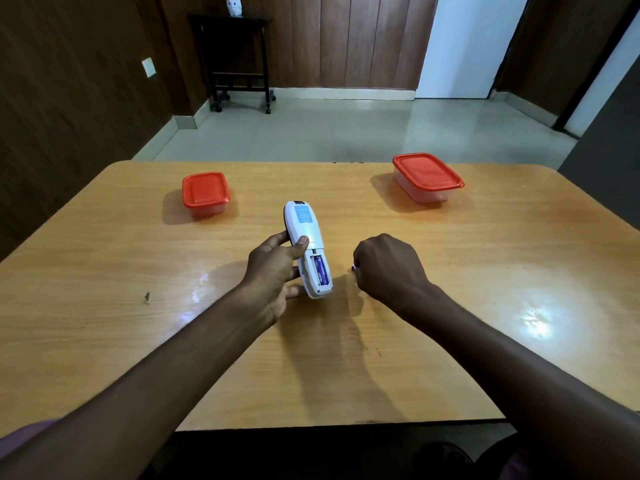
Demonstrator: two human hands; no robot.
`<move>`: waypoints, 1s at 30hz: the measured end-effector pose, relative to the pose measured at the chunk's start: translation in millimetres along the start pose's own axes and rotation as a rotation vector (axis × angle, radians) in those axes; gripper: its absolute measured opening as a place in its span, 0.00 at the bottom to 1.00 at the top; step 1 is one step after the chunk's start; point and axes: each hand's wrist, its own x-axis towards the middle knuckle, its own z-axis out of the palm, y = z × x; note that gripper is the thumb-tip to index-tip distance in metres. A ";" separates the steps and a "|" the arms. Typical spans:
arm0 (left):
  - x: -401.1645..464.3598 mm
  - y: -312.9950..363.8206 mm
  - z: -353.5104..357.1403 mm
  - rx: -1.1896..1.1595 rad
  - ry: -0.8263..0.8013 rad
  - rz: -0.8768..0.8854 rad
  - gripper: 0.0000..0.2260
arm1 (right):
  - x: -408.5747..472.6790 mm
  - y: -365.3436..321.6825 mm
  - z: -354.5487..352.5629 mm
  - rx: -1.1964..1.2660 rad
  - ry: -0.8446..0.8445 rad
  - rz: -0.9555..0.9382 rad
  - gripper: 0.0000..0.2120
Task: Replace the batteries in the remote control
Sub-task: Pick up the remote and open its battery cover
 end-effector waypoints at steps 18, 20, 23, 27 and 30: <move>-4.2 -2.4 3.1 0.005 -0.009 0.033 0.18 | -15.9 -31.5 -12.6 0.645 -0.017 0.184 0.15; -3.9 -3.6 3.3 0.006 -0.003 0.030 0.18 | -17.4 -32.7 -10.3 0.605 0.004 0.162 0.16; -3.8 -4.1 2.2 -0.004 0.000 0.023 0.18 | -17.2 -30.9 -8.4 0.626 -0.013 0.154 0.14; -2.9 -2.0 0.8 -0.004 0.009 0.023 0.19 | -13.5 -24.9 -12.8 0.737 -0.071 0.178 0.11; -0.2 -2.4 1.0 0.031 0.009 0.006 0.18 | -9.5 -19.4 -18.2 0.744 -0.131 0.208 0.11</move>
